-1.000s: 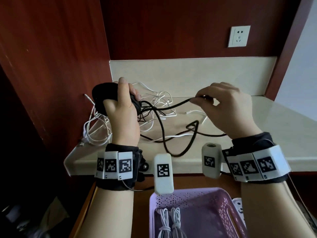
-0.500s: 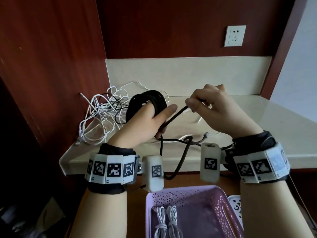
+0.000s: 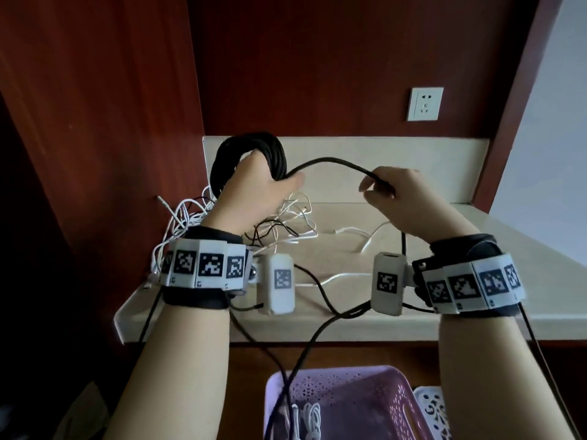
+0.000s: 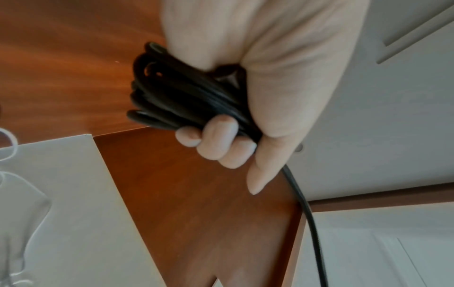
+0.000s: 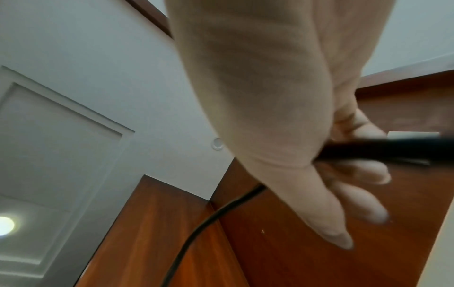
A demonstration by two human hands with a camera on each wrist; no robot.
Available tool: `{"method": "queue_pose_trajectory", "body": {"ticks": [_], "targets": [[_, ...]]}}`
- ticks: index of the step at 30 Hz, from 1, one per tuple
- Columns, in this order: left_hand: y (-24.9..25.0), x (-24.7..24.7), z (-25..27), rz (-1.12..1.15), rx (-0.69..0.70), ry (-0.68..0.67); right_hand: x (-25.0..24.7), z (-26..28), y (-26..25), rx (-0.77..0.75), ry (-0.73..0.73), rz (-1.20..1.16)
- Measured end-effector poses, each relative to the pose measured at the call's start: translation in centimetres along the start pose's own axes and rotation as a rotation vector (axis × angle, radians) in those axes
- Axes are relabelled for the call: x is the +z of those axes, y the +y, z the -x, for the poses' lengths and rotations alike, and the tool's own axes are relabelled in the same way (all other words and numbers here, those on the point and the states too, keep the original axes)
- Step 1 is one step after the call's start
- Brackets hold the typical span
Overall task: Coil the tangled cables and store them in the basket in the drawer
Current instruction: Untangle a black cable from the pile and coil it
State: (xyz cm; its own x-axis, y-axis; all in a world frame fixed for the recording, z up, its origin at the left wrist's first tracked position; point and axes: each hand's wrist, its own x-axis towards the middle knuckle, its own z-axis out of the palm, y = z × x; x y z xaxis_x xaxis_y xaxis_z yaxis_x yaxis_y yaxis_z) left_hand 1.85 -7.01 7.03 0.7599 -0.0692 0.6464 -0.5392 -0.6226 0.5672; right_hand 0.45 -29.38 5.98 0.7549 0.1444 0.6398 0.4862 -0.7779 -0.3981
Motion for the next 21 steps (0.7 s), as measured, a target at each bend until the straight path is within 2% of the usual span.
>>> {"method": "queue_pose_trajectory", "body": {"ticks": [2,3,5,7,9,10,11,12,14,15,16,17,18,21], "targets": [[0.4,-0.8,-2.0,0.054,-0.004,0.012,-1.0,-0.9,0.7,0.074,-0.022,0.133],[0.8,-1.1,-2.8,0.066,-0.027,0.019,-1.6,-1.3,1.0,0.115,-0.079,0.207],[1.7,-1.8,-4.3,0.127,-0.086,0.062,-2.7,-2.1,1.1,0.198,-0.296,0.322],[2.7,-2.4,-5.7,0.242,-0.151,0.134,-3.1,-2.7,1.0,0.302,-0.494,0.343],[3.6,-2.9,-6.9,0.376,-0.197,0.184,-3.3,-3.4,1.7,0.402,-0.540,0.375],[4.0,-3.1,-7.5,0.423,-0.204,0.200,-3.7,-3.9,2.3,0.465,-0.518,0.400],[4.3,-3.1,-7.9,0.449,-0.203,0.209,-4.2,-4.6,3.1,0.547,-0.447,0.377],[4.7,-3.1,-8.3,0.463,-0.194,0.208,-5.2,-5.6,3.7,0.633,-0.317,0.300],[5.1,-2.7,-8.7,0.482,-0.176,0.181,-8.3,-7.3,3.9,0.683,0.162,0.141],[5.2,-2.3,-8.9,0.488,-0.180,0.163,-10.0,-8.2,3.6,0.627,0.444,0.079],[5.3,-1.9,-8.9,0.492,-0.191,0.149,-11.5,-9.1,2.9,0.525,0.663,0.022],[5.3,-1.6,-9.0,0.495,-0.206,0.139,-12.6,-10.0,1.9,0.387,0.772,-0.015],[5.2,-1.2,-9.0,0.495,-0.221,0.132,-13.5,-10.8,0.7,0.243,0.817,-0.010],[4.9,-0.5,-9.0,0.491,-0.244,0.103,-14.4,-14.0,-0.9,-0.043,0.754,0.067]]}}
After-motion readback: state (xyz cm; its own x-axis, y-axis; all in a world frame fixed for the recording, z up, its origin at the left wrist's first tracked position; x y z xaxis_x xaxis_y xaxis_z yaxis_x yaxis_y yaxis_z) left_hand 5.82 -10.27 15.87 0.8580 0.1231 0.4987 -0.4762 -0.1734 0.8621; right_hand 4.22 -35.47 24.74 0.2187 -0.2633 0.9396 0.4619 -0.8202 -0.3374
